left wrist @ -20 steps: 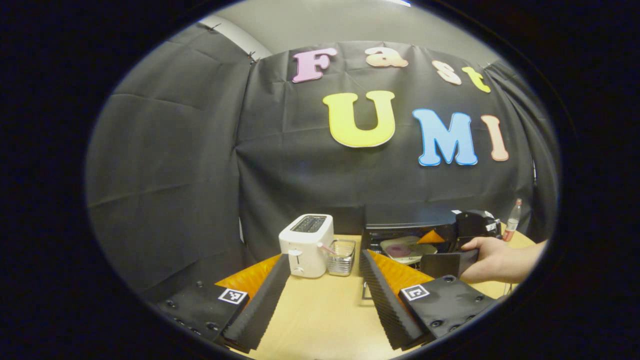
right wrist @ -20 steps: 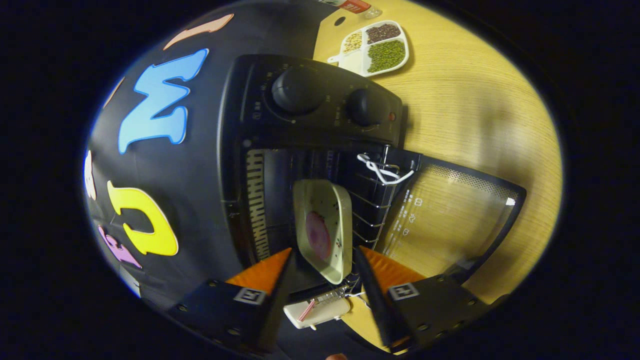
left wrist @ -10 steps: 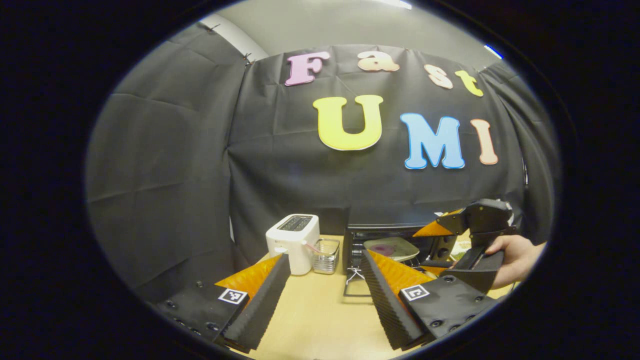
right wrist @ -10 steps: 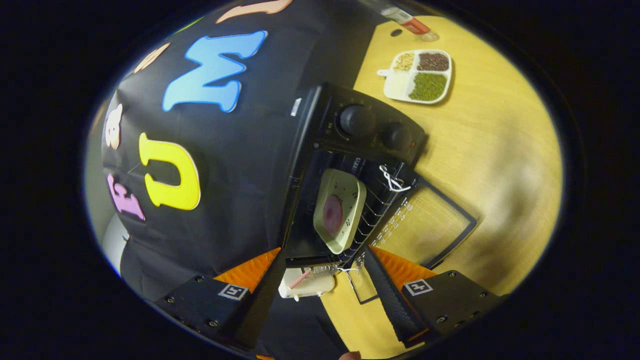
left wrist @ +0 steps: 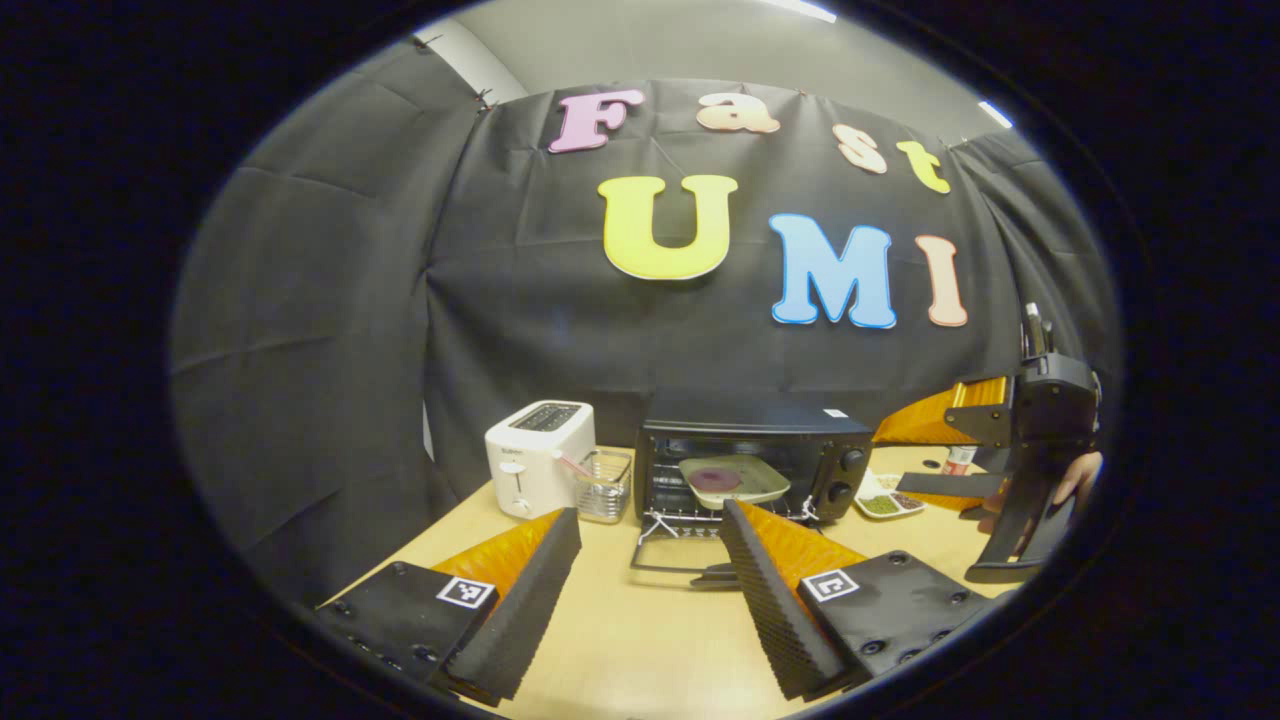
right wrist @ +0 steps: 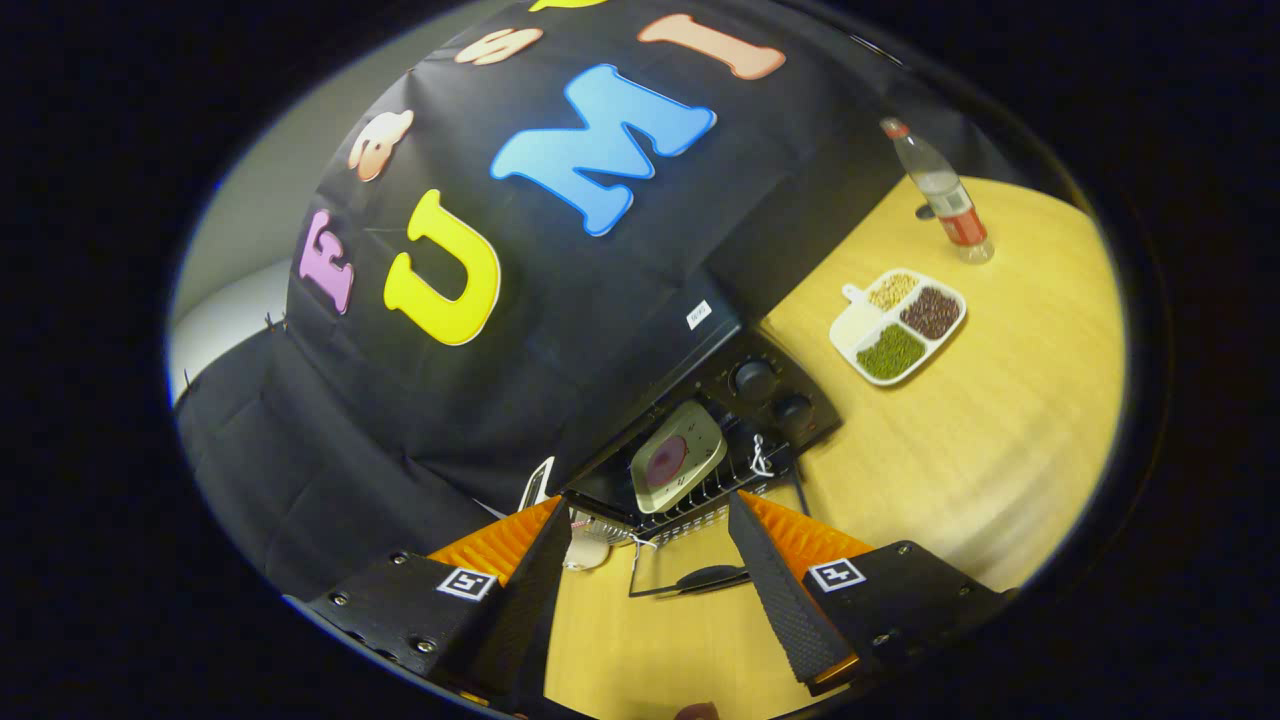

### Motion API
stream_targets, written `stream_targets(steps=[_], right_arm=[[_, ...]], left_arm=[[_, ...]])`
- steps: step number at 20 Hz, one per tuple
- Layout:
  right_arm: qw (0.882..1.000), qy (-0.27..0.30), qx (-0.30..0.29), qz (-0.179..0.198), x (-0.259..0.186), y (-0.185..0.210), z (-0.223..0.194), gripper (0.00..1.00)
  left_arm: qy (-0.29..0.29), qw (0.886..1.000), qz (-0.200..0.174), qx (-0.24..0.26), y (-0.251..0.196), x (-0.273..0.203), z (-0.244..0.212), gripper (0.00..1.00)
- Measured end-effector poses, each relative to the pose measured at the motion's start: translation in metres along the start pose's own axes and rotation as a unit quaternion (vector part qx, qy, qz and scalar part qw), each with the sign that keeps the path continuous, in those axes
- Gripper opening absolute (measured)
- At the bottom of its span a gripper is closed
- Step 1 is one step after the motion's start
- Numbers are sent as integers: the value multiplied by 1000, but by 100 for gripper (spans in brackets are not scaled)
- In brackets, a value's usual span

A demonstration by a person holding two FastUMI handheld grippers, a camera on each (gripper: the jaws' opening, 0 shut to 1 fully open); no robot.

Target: Open the electric oven with the left hand, put the food in, and close the electric oven.

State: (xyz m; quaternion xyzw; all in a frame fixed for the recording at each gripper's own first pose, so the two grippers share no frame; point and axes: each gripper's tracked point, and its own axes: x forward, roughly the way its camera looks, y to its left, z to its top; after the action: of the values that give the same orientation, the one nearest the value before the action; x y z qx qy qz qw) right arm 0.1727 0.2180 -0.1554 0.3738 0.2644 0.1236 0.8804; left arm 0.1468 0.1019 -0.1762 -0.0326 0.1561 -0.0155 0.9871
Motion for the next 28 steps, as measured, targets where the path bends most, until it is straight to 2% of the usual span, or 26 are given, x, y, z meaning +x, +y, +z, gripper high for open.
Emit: stream_targets(steps=[1,2,3,5,6,8,9,11,12,13,16,18,20,21,22,24,28], right_arm=[[1000,-7,-23,-1,-3,-3,-1,97],[999,-14,-45,-4,-11,-6,3,98],[997,-21,-68,-8,-20,-10,8,97],[993,-36,-114,-14,-34,-17,15,97],[989,-43,-138,-17,-42,-20,19,97],[980,-59,-186,-25,-55,-25,29,98],[975,-68,-207,-31,-62,-28,35,98],[966,-90,-236,-45,-76,-32,48,97],[962,-99,-250,-50,-83,-33,55,98],[956,-109,-266,-56,-87,-34,60,97],[936,-133,-318,-74,-99,-39,70,97],[926,-143,-337,-85,-104,-42,76,98],[922,-149,-343,-97,-109,-46,77,98],[920,-151,-347,-104,-109,-48,79,98],[917,-156,-350,-112,-111,-51,82,98],[911,-164,-357,-127,-114,-56,86,98],[898,-176,-370,-158,-119,-63,96,98]], left_arm=[[4,1000,-5,-2,-6,1,-4,91],[8,1000,-10,-4,-13,3,-10,100],[12,1000,-15,-5,-20,6,-13,96],[24,999,-24,-6,-32,11,-24,96],[30,999,-29,-7,-36,14,-32,100],[45,998,-39,-9,-46,20,-44,96],[54,998,-44,-8,-51,24,-51,100],[72,996,-54,-7,-61,34,-66,96],[81,995,-59,-6,-65,38,-75,100],[92,994,-64,-7,-69,42,-83,96],[130,988,-78,-16,-81,56,-110,96],[155,984,-82,-20,-85,67,-127,100],[176,980,-85,-24,-85,76,-142,92],[186,978,-87,-24,-86,81,-149,92],[198,976,-88,-24,-87,86,-157,96],[222,971,-90,-21,-90,99,-172,100],[255,962,-97,-18,-97,119,-196,97]])
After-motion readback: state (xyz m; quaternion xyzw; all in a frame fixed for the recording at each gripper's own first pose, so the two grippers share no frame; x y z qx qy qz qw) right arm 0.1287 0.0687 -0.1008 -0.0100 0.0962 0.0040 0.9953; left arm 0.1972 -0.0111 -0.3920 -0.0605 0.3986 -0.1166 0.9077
